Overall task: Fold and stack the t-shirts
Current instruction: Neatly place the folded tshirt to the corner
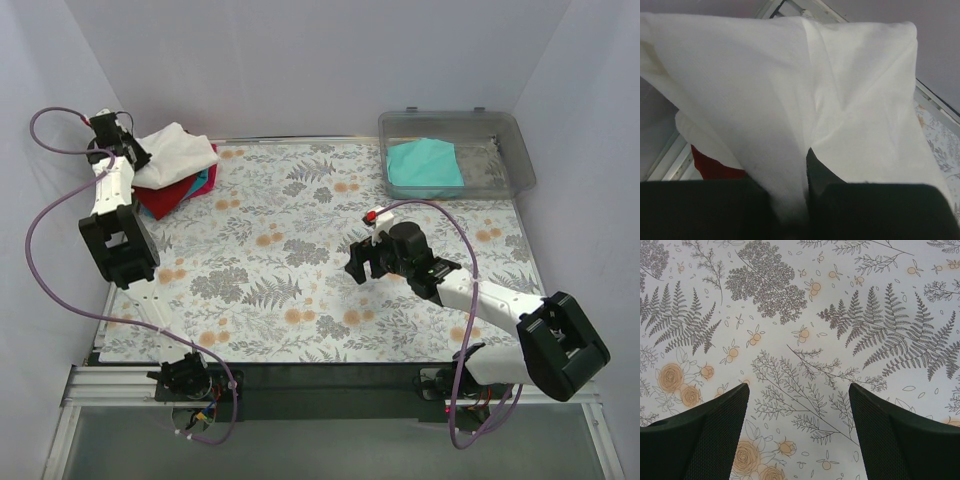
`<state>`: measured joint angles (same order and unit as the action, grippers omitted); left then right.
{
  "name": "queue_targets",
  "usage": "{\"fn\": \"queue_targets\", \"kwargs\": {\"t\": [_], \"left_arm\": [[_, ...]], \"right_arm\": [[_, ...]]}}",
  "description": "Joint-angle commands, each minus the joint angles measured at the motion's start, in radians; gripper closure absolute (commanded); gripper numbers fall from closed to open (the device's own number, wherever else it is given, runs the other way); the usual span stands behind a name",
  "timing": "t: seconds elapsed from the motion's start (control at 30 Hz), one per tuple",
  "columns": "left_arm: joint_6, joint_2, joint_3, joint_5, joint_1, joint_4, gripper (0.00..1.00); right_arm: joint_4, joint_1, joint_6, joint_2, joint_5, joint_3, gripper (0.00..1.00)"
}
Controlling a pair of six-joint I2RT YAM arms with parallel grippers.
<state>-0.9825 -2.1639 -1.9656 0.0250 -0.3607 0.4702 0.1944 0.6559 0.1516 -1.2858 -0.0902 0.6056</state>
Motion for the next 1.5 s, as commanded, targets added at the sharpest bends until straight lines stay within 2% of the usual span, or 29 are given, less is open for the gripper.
{"fn": "queue_targets", "kwargs": {"t": [0.0,0.07,0.1,0.17,0.2,0.23,0.4,0.5,0.57,0.73,0.83,0.87,0.9,0.93,1.1,1.13,1.27,1.47], "left_arm": [[0.027,0.000,0.007,-0.111,-0.027,0.008,0.89],[0.025,-0.028,-0.004,-0.106,-0.026,0.024,0.72],[0.022,-0.037,-0.016,-0.094,-0.026,0.030,0.50],[0.016,-0.059,-0.030,-0.085,-0.026,0.044,0.28],[0.005,-0.060,-0.039,-0.077,-0.027,0.048,0.13],[0.001,-0.054,-0.041,-0.065,-0.024,0.048,0.08],[-0.044,0.013,-0.042,-0.121,-0.004,0.051,0.08],[-0.123,0.107,0.029,-0.197,0.003,0.054,0.08],[-0.211,0.208,0.153,-0.212,0.006,0.029,0.07],[-0.249,0.506,0.479,-0.270,0.078,-0.157,0.07],[-0.251,0.681,0.663,-0.344,0.186,-0.221,0.07],[-0.231,0.728,0.766,-0.353,0.259,-0.246,0.07],[-0.228,0.774,0.812,-0.394,0.296,-0.284,0.07],[-0.228,0.861,0.850,-0.411,0.381,-0.295,0.07],[-0.263,1.116,1.071,-0.441,0.535,-0.343,0.07],[-0.256,1.198,1.153,-0.433,0.580,-0.363,0.07],[-0.234,1.372,1.303,-0.396,0.652,-0.426,0.07],[-0.183,1.500,1.346,-0.396,0.683,-0.371,0.07]], "right_arm": [[0.048,0.005,-0.004,0.039,-0.023,-0.009,0.27],[0.051,0.005,-0.004,0.043,-0.029,-0.010,0.27],[0.050,0.005,-0.003,0.048,-0.031,-0.012,0.27],[0.050,0.005,-0.004,0.052,-0.031,-0.018,0.27],[0.051,0.004,-0.003,0.059,-0.029,-0.020,0.27],[0.050,0.005,-0.003,0.062,-0.028,-0.021,0.27],[0.050,0.004,-0.003,0.078,-0.020,-0.021,0.26],[0.050,0.005,-0.003,0.072,-0.013,-0.009,0.26],[0.047,0.005,-0.003,0.071,-0.005,-0.003,0.26],[0.033,0.004,-0.001,0.091,0.017,0.013,0.23],[0.007,0.002,-0.001,0.106,0.050,0.034,0.20],[-0.009,0.001,-0.004,0.112,0.069,0.039,0.18],[-0.015,-0.001,-0.007,0.114,0.079,0.043,0.17],[-0.032,-0.005,-0.009,0.117,0.086,0.054,0.16],[-0.070,-0.039,-0.011,0.137,0.138,0.082,0.12],[-0.076,-0.044,-0.011,0.141,0.144,0.083,0.11],[-0.096,-0.071,-0.006,0.164,0.171,0.094,0.09],[-0.116,-0.104,-0.003,0.218,0.245,0.095,0.05]]}}
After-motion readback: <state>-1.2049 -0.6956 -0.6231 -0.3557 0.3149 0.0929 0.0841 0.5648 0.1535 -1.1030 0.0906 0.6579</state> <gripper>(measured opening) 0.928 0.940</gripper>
